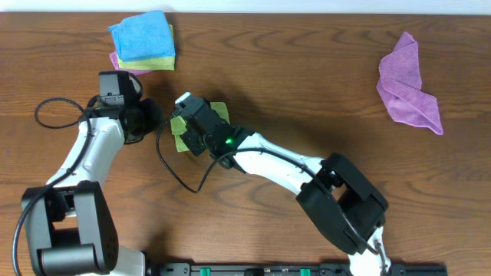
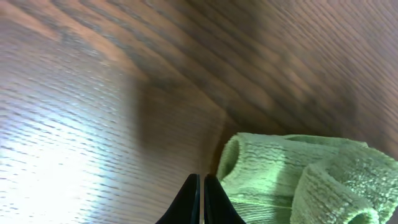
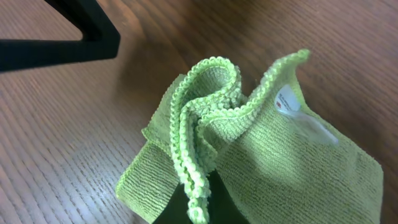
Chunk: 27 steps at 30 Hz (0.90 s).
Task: Fold the cloth
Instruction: 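Press the folded green bundle down with both grippers left of center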
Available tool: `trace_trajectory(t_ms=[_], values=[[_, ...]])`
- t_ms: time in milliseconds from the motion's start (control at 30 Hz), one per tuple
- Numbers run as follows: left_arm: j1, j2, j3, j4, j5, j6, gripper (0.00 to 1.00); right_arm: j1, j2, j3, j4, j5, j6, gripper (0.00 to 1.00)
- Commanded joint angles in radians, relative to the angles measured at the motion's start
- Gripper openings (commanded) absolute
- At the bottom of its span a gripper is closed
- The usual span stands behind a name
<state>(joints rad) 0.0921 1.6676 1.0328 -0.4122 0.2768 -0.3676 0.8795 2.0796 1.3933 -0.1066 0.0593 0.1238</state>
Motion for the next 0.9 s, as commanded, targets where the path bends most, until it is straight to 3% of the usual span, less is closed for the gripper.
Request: trace_trajectory(t_ms=[0, 33, 100, 200, 400, 800, 867], values=[[0.014, -0.014, 0.017, -0.009, -0.018, 0.016, 0.06, 0.007, 0.035, 0.021, 0.003, -0.015, -0.009, 0.17], [0.017, -0.014, 0.017, -0.010, -0.018, 0.016, 0.06, 0.008, 0.036, 0.021, 0.002, -0.015, -0.009, 0.27], [0.021, -0.014, 0.017, -0.010, -0.018, 0.016, 0.06, 0.013, 0.036, 0.021, 0.003, -0.016, -0.009, 0.37], [0.029, -0.014, 0.017, -0.007, -0.019, 0.016, 0.06, 0.023, 0.036, 0.021, 0.002, -0.041, -0.010, 0.47], [0.066, -0.014, 0.017, -0.006, -0.018, 0.016, 0.06, 0.051, 0.032, 0.029, -0.013, -0.115, -0.009, 0.58], [0.137, -0.014, 0.017, -0.008, -0.014, 0.016, 0.06, 0.099, 0.024, 0.051, -0.029, -0.115, -0.003, 0.63], [0.139, -0.015, 0.017, -0.010, -0.010, 0.016, 0.06, 0.096, 0.007, 0.052, -0.041, -0.050, 0.014, 0.72]])
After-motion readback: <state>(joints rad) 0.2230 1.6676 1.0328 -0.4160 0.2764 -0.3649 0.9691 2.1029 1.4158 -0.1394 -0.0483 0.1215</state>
